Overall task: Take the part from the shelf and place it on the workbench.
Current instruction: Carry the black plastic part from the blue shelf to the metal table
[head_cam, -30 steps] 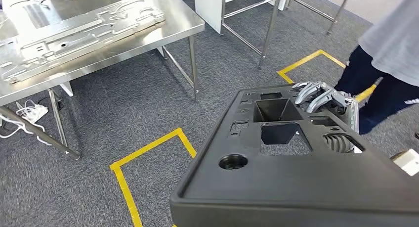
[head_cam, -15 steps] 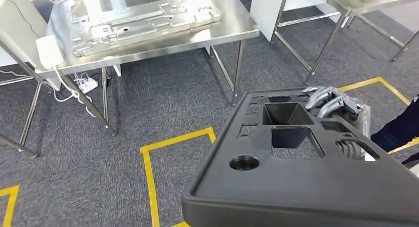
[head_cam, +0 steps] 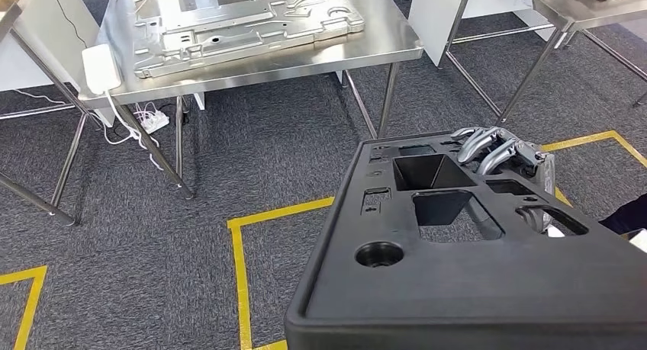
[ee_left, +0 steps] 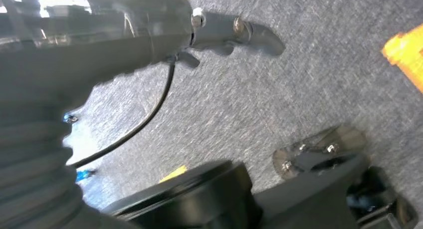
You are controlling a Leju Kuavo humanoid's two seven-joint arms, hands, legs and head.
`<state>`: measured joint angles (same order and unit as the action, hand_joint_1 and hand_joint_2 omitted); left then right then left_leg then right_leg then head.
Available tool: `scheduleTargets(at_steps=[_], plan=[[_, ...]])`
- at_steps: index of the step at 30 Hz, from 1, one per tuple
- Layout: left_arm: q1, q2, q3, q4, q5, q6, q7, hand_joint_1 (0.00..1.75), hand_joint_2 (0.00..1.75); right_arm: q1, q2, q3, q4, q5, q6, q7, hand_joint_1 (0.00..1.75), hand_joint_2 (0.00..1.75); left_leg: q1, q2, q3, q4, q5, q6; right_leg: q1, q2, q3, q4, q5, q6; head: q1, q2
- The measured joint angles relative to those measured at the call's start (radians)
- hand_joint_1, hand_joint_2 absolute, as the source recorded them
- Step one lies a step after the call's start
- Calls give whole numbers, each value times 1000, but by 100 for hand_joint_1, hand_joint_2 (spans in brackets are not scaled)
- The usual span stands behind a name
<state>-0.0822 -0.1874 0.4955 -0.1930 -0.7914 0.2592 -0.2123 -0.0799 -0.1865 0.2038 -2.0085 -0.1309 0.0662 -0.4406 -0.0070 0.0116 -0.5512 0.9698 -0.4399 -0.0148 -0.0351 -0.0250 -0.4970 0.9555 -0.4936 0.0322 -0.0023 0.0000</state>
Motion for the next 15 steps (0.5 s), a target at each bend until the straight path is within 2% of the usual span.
scheduleTargets(at_steps=[3, 9, 15], plan=[[1, -1, 1, 0, 0, -9, 0, 0, 175, 0, 1, -1, 0, -1, 3, 0, 175, 175, -1, -8, 2, -14, -4, -5, 4, -2, 2, -5, 2, 0, 3, 0], [1, -1, 5, 0, 4, -19, -1, 0, 175, -4, 6, -2, 0, -2, 4, 0, 175, 175, -5, -9, 2, -14, -4, 4, 3, -3, 10, -22, 11, 13, 5, 0], [1, -1, 11, 0, 6, -28, -1, 0, 175, -8, 10, -1, 0, -3, 4, 0, 175, 175, -6, -9, 2, -15, -2, 8, 2, -3, 10, -23, 14, 19, 5, 0]])
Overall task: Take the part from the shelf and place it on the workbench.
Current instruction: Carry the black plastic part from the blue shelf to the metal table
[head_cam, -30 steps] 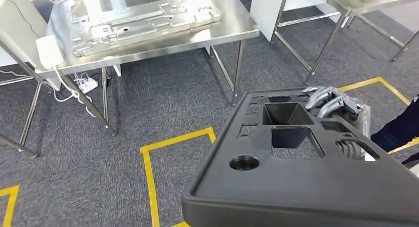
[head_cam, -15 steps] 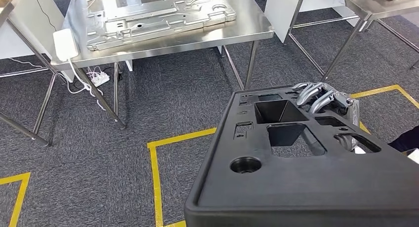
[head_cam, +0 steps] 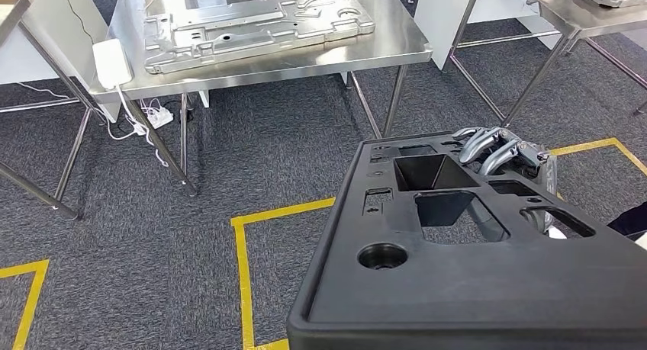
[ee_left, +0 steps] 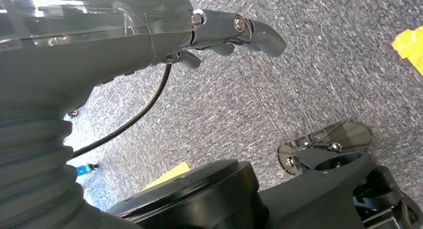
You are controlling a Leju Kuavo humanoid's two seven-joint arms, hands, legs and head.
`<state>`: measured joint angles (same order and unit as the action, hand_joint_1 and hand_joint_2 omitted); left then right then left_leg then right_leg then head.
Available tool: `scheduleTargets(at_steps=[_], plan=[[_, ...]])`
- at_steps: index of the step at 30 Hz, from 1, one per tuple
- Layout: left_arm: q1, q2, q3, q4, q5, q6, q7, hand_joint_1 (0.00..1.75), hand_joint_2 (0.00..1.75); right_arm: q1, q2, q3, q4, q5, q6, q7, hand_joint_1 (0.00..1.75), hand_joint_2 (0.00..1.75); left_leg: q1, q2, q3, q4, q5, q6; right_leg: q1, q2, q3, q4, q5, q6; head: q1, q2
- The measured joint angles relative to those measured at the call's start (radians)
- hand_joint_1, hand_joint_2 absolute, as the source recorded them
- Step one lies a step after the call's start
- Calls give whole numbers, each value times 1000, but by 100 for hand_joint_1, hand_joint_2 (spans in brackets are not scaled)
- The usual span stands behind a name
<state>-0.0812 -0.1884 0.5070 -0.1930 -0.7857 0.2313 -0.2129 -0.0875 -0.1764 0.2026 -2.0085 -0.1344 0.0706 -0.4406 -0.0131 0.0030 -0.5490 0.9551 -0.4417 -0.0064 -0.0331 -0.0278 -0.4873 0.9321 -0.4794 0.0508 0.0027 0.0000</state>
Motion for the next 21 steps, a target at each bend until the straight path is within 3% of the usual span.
scheduleTargets(at_steps=[21], plan=[[0, 0, 3, 0, -3, -19, -3, 0, 175, -4, 3, -13, 0, 0, 0, 3, 175, 175, 3, 0, 1, -1, 1, 1, 3, 0, 0, 1, 0, 0, 0, 0]])
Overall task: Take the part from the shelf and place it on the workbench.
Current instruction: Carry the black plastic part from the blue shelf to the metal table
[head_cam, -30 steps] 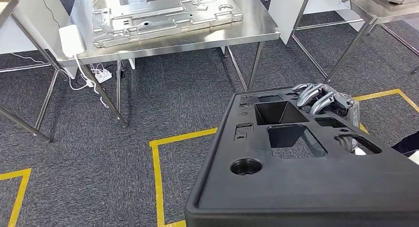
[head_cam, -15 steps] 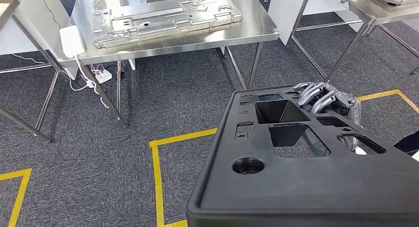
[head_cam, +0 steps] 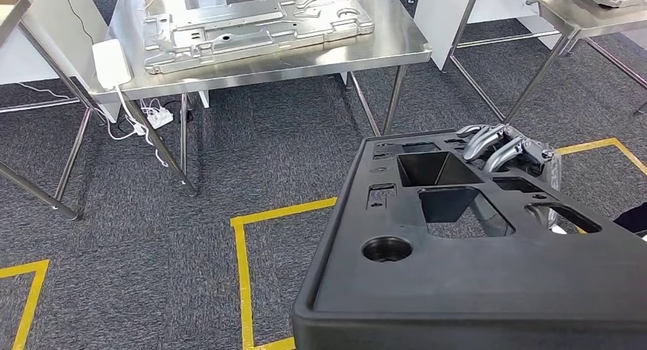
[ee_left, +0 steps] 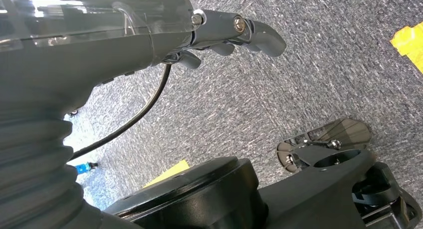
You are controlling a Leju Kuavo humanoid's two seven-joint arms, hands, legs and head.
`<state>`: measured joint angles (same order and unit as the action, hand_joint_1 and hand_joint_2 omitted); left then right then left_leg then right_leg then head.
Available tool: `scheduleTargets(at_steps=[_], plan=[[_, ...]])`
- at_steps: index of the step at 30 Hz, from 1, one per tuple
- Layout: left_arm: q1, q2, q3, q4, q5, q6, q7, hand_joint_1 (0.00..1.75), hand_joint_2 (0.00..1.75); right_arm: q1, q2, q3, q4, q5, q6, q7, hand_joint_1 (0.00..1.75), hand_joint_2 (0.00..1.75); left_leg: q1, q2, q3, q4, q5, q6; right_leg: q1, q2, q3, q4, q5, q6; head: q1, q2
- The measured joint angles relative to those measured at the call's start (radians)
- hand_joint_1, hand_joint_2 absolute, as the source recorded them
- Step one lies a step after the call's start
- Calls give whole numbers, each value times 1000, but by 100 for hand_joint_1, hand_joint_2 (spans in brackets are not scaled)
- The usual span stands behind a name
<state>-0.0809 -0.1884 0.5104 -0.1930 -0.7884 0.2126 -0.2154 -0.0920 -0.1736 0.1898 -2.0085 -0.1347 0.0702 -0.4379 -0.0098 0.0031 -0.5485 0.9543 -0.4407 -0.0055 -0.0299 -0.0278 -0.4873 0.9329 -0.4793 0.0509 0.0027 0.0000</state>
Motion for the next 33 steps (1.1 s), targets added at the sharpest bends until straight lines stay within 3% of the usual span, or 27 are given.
scheduleTargets(at_steps=[12, 16, 18, 21, 22, 23, 25, 27, 29, 31, 33], plan=[[0, 0, 0, 0, -2, -1, -1, 0, 175, 2, 2, -2, 0, 0, 0, 0, 175, 175, -1, 0, 0, 1, -1, 0, -1, 0, 0, -1, 0, 1, 0, 0], [0, 1, 0, 0, -3, -1, -1, 0, 175, 2, 7, -1, -1, 0, 0, 0, 175, 175, -6, 0, 6, -10, -2, 20, -12, -2, 3, -11, 2, 13, -1, 0], [1, 1, 0, 0, -4, -1, -1, 0, 175, 2, 9, -2, -2, 0, 0, 0, 175, 175, 0, 0, 21, -32, 8, 29, -6, 3, -19, 39, -29, 10, 0, 0], [2, 1, 0, 0, -6, -1, -2, 0, 175, 10, 9, -4, -3, 0, 0, 0, 175, 175, 4, -5, 27, -40, 10, 32, -1, 12, -131, 249, -118, 5, 9, 0], [2, 1, 0, 0, -6, -1, -3, 0, 175, 14, 9, -5, -3, 0, 0, 0, 175, 175, 5, -8, 28, -38, 8, 31, -1, 13, -161, 295, -125, 6, 12, 0], [2, 1, 0, 0, -6, -1, -4, 0, 175, 16, 9, -5, -3, 0, 0, 0, 175, 175, 7, -12, 28, -35, 5, 28, -3, 13, -173, 303, -111, 8, 14, 0], [2, 1, 0, 0, -6, -1, -5, 0, 175, 17, 9, -6, -3, 0, 0, 0, 175, 175, 17, -20, 31, -23, -6, 15, -9, 14, -136, 199, -32, 15, 17, 0], [2, 2, 0, 0, -6, -1, -5, 0, 175, 17, 9, -6, -2, 0, 0, 0, 175, 175, 21, -27, 30, -5, -22, -3, -18, 20, -81, 74, 20, 21, 26, 0], [2, 4, 0, 0, -6, -1, -5, 0, 175, 19, 9, -6, -2, 0, 0, 0, 175, 175, 20, -30, 28, 0, -30, -12, -20, 27, -63, 37, 19, 15, 27, 0], [3, 4, 0, 0, -6, -1, -6, 0, 175, 20, 9, -6, -2, 0, 0, 1, 175, 175, 24, -28, 33, -2, -33, -16, -19, 27, -60, 39, 15, -2, 18, 0], [3, 4, 0, 0, -6, -1, -7, 0, 175, 18, 9, -6, -2, 0, 0, 0, 175, 175, 26, -20, 17, 45, -60, -19, -21, 26, -52, 39, 9, -15, 10, 0]])
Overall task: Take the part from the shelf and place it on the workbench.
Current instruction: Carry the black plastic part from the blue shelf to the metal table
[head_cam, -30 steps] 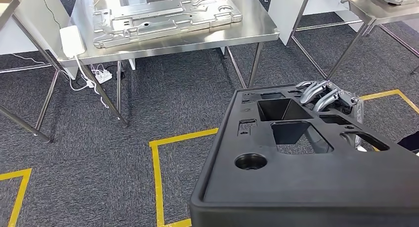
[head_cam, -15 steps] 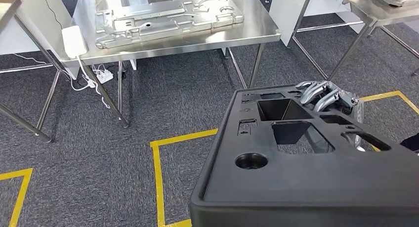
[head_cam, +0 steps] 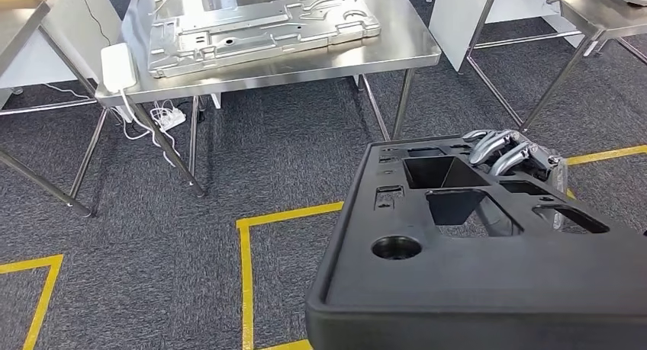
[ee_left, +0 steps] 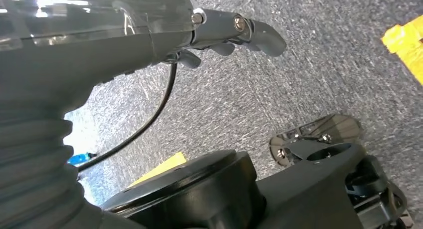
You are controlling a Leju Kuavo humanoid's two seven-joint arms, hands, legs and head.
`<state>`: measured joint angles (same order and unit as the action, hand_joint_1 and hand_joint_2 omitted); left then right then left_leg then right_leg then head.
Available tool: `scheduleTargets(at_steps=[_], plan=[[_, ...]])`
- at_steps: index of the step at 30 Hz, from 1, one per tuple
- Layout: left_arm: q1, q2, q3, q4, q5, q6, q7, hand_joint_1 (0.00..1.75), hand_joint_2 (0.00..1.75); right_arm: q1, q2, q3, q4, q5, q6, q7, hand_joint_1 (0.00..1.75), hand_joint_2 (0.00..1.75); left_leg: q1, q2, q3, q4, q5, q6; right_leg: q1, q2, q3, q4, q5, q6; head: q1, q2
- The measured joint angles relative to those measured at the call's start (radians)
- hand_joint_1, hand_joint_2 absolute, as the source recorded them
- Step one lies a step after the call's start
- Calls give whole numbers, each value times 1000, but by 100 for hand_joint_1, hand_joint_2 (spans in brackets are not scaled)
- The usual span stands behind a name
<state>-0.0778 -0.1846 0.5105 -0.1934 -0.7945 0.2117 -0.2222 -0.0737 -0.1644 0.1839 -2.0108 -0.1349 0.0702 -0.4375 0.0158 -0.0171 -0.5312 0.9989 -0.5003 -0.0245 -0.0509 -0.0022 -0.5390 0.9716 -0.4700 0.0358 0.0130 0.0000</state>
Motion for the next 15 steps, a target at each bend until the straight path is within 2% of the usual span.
scheduleTargets(at_steps=[1, 3, 4, 5, 6, 8, 9, 10, 11, 12, 14, 15], plan=[[-2, 0, 0, 0, 0, 0, -1, 0, 175, 0, 0, 0, 0, 0, 0, 0, 175, 175, 0, 4, -25, 57, -26, -1, 0, -1, 5, -1, -3, -5, -5, 0], [-9, 0, 1, 0, 1, 1, -4, 0, 175, -1, 0, 0, 0, 0, 0, 0, 175, 175, -1, 8, -99, 206, -81, -2, 1, -4, 12, -1, -9, -11, -13, 0], [-13, 0, 1, 0, 1, 1, -4, 0, 175, -1, 0, 0, 0, 0, 0, 0, 175, 175, -2, 8, -127, 258, -92, -2, 2, -5, 17, -1, -13, -13, -14, 0], [-16, 0, 1, 0, 1, 1, -4, 0, 175, -1, 1, 0, 0, 0, 0, 0, 175, 175, -2, 8, -138, 273, -82, -1, 2, -5, 22, -1, -17, -14, -15, 0], [-16, 0, 1, 0, 1, 1, -3, 0, 175, -1, 1, 0, 0, 0, 0, 0, 175, 175, -2, 9, -129, 245, -53, 0, 2, -4, 29, -2, -21, -13, -15, 0], [-12, 0, 1, 0, 0, 1, -1, 0, 175, -1, 1, 0, 0, 0, 0, 0, 175, 175, -3, 12, -73, 106, 29, 6, 1, -2, 47, -8, -29, -10, -16, 0], [-8, 0, 1, 0, -1, 1, 0, 0, 175, -2, 1, 0, 0, 0, 0, 0, 175, 175, -7, 14, -48, 42, 57, 9, 3, -1, 54, -13, -31, -7, -17, 0], [-6, 0, 1, 0, -2, 1, 1, 0, 175, -2, 1, -1, 0, 0, 0, 0, 175, 175, -10, 17, -30, -4, 67, 12, 4, 0, 58, -17, -33, -2, -18, 0], [-4, 0, 1, 0, -2, 1, 1, 0, 175, -2, 1, -1, 0, 0, 0, 0, 175, 175, -15, 18, -24, -24, 64, 13, 5, -1, 59, -22, -33, 4, -18, 0], [-4, 0, 1, 0, -2, 0, 0, 0, 175, -3, 1, -1, 0, 0, 0, 0, 175, 175, -18, 16, -22, -32, 58, 15, 6, -2, 60, -28, -32, 11, -19, 0], [-3, -1, 1, 0, -3, 0, 0, 0, 175, -4, 2, -2, 0, 0, 0, 0, 175, 175, -15, 11, -15, -45, 56, 21, 7, -5, 62, -31, -38, 23, -16, 0], [-2, -1, 1, 0, -4, 0, 0, 0, 175, -6, 2, -2, 0, 0, 0, 0, 175, 175, -14, 9, -10, -51, 56, 27, 9, -5, 51, -6, -52, 25, -14, 0]])
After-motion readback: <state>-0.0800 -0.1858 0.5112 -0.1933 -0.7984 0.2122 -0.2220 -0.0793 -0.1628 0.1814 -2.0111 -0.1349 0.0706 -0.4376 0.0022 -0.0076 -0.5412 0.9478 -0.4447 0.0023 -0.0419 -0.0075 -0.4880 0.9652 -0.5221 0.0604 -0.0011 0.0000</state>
